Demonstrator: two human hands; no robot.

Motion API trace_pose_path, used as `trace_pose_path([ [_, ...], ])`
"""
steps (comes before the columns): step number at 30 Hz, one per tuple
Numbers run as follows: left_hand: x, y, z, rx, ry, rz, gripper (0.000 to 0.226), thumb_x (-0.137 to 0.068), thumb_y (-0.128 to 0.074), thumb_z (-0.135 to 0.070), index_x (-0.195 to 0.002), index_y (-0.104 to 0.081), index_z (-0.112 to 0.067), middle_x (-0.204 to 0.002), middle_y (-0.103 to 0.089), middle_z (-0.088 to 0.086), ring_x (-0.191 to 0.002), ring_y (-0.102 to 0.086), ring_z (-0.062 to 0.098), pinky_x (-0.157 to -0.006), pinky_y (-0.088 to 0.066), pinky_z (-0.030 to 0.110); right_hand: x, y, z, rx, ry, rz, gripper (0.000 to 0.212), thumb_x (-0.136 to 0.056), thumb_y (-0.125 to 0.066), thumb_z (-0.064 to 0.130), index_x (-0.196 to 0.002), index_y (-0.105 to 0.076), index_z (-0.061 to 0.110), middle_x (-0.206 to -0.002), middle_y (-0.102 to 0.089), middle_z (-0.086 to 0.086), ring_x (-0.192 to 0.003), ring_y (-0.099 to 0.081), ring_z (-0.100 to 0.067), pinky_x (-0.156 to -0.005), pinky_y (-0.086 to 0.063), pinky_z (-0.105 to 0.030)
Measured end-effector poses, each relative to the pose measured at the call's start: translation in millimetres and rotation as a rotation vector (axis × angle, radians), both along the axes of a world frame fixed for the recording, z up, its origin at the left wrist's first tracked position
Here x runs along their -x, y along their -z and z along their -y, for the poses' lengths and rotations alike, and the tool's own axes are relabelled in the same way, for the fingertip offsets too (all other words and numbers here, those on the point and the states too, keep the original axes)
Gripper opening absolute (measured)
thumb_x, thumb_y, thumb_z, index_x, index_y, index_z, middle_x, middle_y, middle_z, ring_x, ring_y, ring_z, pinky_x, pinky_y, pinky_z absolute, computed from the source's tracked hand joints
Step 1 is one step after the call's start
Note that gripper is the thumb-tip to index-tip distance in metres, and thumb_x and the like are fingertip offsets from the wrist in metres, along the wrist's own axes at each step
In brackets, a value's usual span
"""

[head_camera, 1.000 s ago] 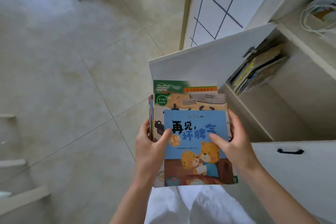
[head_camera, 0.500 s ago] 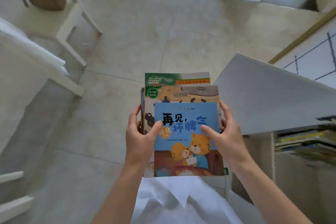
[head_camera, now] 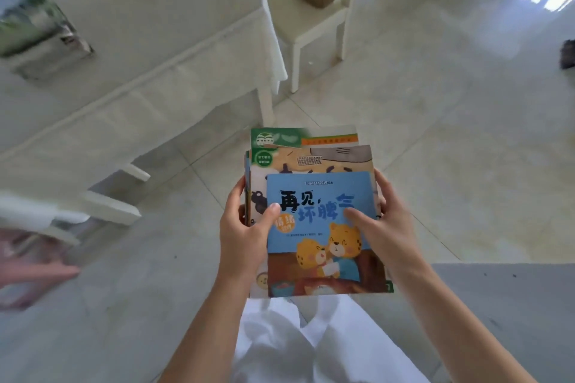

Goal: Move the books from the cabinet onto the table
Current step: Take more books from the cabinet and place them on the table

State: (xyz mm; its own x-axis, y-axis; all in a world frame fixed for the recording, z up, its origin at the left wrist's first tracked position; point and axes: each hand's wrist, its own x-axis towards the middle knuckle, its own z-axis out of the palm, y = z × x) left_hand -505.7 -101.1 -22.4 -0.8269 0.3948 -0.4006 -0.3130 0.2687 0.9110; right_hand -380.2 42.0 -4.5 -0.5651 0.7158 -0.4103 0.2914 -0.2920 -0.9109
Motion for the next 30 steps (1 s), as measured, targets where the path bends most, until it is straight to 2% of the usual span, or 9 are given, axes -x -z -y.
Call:
trace_pose_path([
  [3, 60, -4, 30, -0.001, -0.084, 0.014, 0.046, -0.085, -0.071, -0.016, -0.119, -0.05, -0.039, -0.102, -0.073, 0.0, -0.086, -0.074, 0.015, -0.057, -0.059, 0.029, 70, 2, 20, 0.02, -0.058, -0.004, 0.069, -0.083, -0.065, -0.007, -0.12, -0.043, 0.047, -0.107, -0.069, 0.003, -0.08, -0.073, -0.009, -0.053, -0.057, -0.026],
  [7, 143, -9, 75, -0.005, -0.188, 0.018, 0.043, -0.085, -0.072, -0.016, -0.117, -0.054, -0.037, -0.1, -0.074, -0.001, -0.083, -0.074, 0.013, -0.056, -0.058, 0.026, 167, -1, 51, 0.072, -0.165, -0.012, 0.071, -0.084, -0.065, -0.006, -0.136, -0.041, 0.037, -0.105, -0.071, 0.001, -0.082, -0.074, -0.015, -0.055, -0.059, -0.032],
  [10, 196, -10, 105, -0.011, -0.298, 0.046, 0.051, -0.085, -0.072, -0.015, -0.129, -0.051, -0.03, -0.099, -0.074, -0.004, -0.082, -0.074, 0.012, -0.057, -0.058, 0.026, 234, -3, 70, 0.06, -0.268, -0.012, 0.069, -0.084, -0.066, -0.004, -0.132, -0.041, 0.039, -0.101, -0.072, 0.001, -0.083, -0.074, -0.015, -0.058, -0.06, -0.035],
  [13, 235, -8, 124, -0.002, -0.385, 0.06, 0.053, -0.084, -0.072, -0.016, -0.131, -0.05, -0.029, -0.097, -0.073, -0.006, -0.079, -0.073, 0.007, -0.053, -0.056, 0.021, 288, -5, 82, 0.061, -0.339, -0.003, 0.062, -0.084, -0.069, 0.004, -0.132, -0.044, 0.034, -0.1, -0.074, -0.001, -0.083, -0.074, -0.018, -0.063, -0.061, -0.041],
  [15, 259, -5, 131, -0.003, -0.436, 0.077, 0.054, -0.084, -0.072, -0.015, -0.131, -0.049, -0.03, -0.096, -0.073, -0.006, -0.077, -0.073, 0.005, -0.051, -0.054, 0.019, 322, -4, 86, 0.072, -0.369, 0.011, 0.061, -0.083, -0.072, 0.009, -0.133, -0.044, 0.032, -0.099, -0.074, -0.001, -0.081, -0.074, -0.018, -0.061, -0.061, -0.04],
  [21, 334, 11, 127, -0.033, -0.552, 0.128, 0.051, -0.085, -0.071, -0.012, -0.124, -0.049, -0.036, -0.1, -0.074, 0.001, -0.082, -0.074, 0.016, -0.06, -0.059, 0.032, 420, 10, 78, 0.063, -0.472, 0.065, 0.06, -0.082, -0.074, 0.011, -0.131, -0.044, 0.028, -0.098, -0.074, 0.0, -0.078, -0.074, -0.015, -0.057, -0.06, -0.034],
  [25, 384, 18, 109, -0.052, -0.615, 0.126, 0.058, -0.085, -0.072, -0.012, -0.134, -0.046, -0.03, -0.105, -0.074, 0.004, -0.086, -0.074, 0.02, -0.071, -0.061, 0.043, 491, 11, 54, 0.048, -0.533, 0.061, 0.05, -0.082, -0.074, 0.017, -0.121, -0.046, 0.031, -0.092, -0.072, 0.01, -0.076, -0.073, -0.009, -0.054, -0.058, -0.028],
  [27, 409, 19, 99, -0.035, -0.638, 0.116, 0.061, -0.084, -0.073, -0.015, -0.136, -0.045, -0.03, -0.104, -0.075, 0.003, -0.085, -0.074, 0.021, -0.072, -0.06, 0.045, 528, 10, 42, 0.022, -0.585, 0.086, 0.051, -0.081, -0.075, 0.021, -0.121, -0.045, 0.033, -0.09, -0.072, 0.011, -0.074, -0.073, -0.007, -0.052, -0.057, -0.027],
  [30, 442, 17, 91, -0.028, -0.664, 0.098, 0.058, -0.084, -0.073, -0.015, -0.133, -0.047, -0.033, -0.102, -0.075, 0.002, -0.084, -0.075, 0.021, -0.07, -0.06, 0.044, 571, 7, 31, 0.008, -0.643, 0.115, 0.056, -0.08, -0.076, 0.022, -0.125, -0.044, 0.032, -0.093, -0.073, 0.004, -0.072, -0.073, -0.01, -0.052, -0.058, -0.031],
])
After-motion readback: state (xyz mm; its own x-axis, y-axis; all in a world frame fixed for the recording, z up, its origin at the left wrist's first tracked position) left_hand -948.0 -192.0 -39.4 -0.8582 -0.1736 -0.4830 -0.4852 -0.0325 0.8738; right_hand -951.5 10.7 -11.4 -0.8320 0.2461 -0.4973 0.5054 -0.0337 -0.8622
